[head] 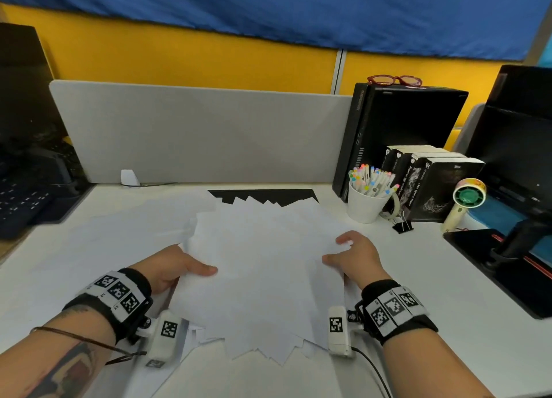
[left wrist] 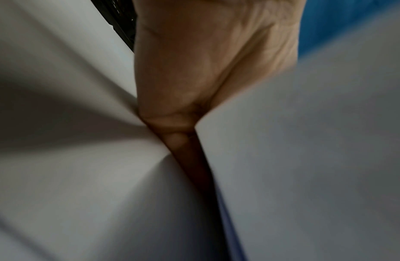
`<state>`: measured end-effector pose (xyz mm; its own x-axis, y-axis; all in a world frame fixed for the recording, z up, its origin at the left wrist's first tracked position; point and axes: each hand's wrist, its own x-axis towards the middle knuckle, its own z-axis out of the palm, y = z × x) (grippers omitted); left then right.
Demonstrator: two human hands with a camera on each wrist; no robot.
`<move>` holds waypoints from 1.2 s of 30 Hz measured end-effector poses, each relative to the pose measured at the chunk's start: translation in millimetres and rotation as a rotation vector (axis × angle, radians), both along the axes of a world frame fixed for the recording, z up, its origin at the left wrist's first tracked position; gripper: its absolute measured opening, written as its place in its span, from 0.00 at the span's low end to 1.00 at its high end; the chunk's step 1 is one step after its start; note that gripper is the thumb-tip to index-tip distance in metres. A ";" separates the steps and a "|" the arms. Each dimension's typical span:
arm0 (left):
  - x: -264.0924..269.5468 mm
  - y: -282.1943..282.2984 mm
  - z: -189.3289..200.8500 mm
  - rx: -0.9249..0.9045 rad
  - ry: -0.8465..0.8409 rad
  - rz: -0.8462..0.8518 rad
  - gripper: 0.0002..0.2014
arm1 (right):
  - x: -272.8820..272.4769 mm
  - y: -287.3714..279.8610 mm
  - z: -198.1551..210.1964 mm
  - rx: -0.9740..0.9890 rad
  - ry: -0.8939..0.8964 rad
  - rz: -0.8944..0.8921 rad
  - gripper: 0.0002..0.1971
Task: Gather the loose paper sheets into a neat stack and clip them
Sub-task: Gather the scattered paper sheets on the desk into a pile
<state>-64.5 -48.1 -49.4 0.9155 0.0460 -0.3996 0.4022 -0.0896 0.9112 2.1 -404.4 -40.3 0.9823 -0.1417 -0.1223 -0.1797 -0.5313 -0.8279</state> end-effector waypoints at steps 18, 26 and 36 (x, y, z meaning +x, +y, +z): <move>3.3 -12.8 5.3 0.145 0.085 0.329 0.40 | 13.7 -11.1 2.9 -0.285 -0.138 -0.208 0.20; -1.5 -8.3 1.1 -0.019 0.028 0.242 0.30 | -7.3 -16.7 40.2 -0.038 0.437 0.217 0.23; -0.6 -2.1 -11.5 -0.010 -0.052 0.050 0.43 | 7.1 7.1 8.9 -0.318 0.175 0.171 0.19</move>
<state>-65.1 -50.3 -60.9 0.9316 0.0887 -0.3524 0.3583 -0.0614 0.9316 9.2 -397.3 -31.4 0.9632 -0.0357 -0.2664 -0.1904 -0.7904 -0.5822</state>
